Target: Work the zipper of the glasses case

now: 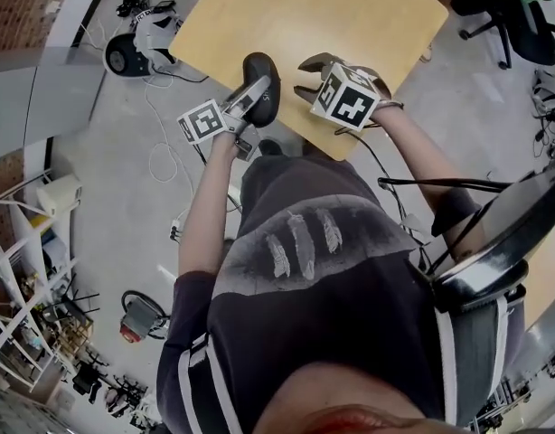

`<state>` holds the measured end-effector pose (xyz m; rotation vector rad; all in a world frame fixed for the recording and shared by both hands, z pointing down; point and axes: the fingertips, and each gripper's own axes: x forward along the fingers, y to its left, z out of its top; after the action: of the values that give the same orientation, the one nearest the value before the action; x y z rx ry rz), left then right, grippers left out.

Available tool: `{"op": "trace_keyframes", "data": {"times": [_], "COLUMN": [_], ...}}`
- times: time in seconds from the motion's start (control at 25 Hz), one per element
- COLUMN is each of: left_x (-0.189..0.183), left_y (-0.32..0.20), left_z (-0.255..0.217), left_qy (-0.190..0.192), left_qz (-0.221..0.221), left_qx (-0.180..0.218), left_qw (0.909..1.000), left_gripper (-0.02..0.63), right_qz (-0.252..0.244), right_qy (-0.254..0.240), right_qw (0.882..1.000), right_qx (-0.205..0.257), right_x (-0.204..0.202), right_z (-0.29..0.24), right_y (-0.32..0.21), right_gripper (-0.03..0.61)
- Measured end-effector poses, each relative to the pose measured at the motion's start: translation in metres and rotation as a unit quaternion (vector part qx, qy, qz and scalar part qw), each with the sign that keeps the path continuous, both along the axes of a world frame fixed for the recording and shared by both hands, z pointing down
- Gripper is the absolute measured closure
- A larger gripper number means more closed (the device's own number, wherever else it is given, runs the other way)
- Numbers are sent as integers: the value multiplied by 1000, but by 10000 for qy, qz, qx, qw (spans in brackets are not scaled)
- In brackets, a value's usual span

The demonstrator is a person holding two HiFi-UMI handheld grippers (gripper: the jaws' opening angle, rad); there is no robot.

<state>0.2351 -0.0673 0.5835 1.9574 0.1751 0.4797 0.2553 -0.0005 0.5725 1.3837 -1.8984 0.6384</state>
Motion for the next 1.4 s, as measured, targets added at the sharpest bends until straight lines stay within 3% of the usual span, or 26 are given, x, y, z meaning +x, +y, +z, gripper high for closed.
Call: {"op": "trace_keyframes", "data": {"times": [0.16,0.2,0.24,0.32,0.36,0.52,0.68,0.8,0.92,1.04,1.12,1.16,1.24,1.32,1.4], "left_x": [33,38,41,46,48,54,51,49,43,36,39,39,37,32,28], "left_y": [-15,-23,-29,-29,-22,5,-13,-33,-37,-41,-45,-44,-41,-34,-18], "left_z": [38,50,62,81,84,76,78,75,61,17,-28,-53,-100,-140,-169], "left_qy": [-479,-699,-979,-1431,-1488,-1259,-1083,-929,-748,-133,524,864,1498,1953,2204], "left_qz": [313,395,524,921,1093,1403,1621,1499,1309,1178,1200,1229,1228,1155,1131], "left_qx": [250,530,936,1722,1908,1757,1828,1612,1399,1538,2116,2522,3347,3911,4173], "left_qw": [9980,9954,9894,9703,9641,9662,9636,9710,9786,9810,9685,9559,9222,8919,8743], "left_gripper": [368,460,578,599,605,612,612,612,612,613,612,612,612,612,612], "right_qz": [759,874,1031,1500,1758,2393,2813,3243,3376,3507,3581,3588,3529,3385,3222], "right_qy": [-206,-263,-379,-742,-903,-1073,-940,-1226,-1480,-1922,-2230,-2393,-2685,-2820,-2770], "right_qw": [9967,9957,9938,9859,9803,9650,9550,9377,9284,9117,8959,8871,8693,8580,8564], "right_qx": [178,185,161,33,-42,-68,-79,218,473,947,1391,1648,2183,2640,2933], "right_x": [11,11,11,17,23,46,60,70,68,59,58,57,54,48,43], "right_z": [0,3,8,27,40,60,71,63,40,11,-13,-28,-62,-98,-129], "right_y": [14,14,14,19,23,29,15,4,3,-4,-12,-14,-18,-18,-10], "right_gripper": [464,492,517,546,560,575,575,575,577,577,577,577,577,578,578]}}
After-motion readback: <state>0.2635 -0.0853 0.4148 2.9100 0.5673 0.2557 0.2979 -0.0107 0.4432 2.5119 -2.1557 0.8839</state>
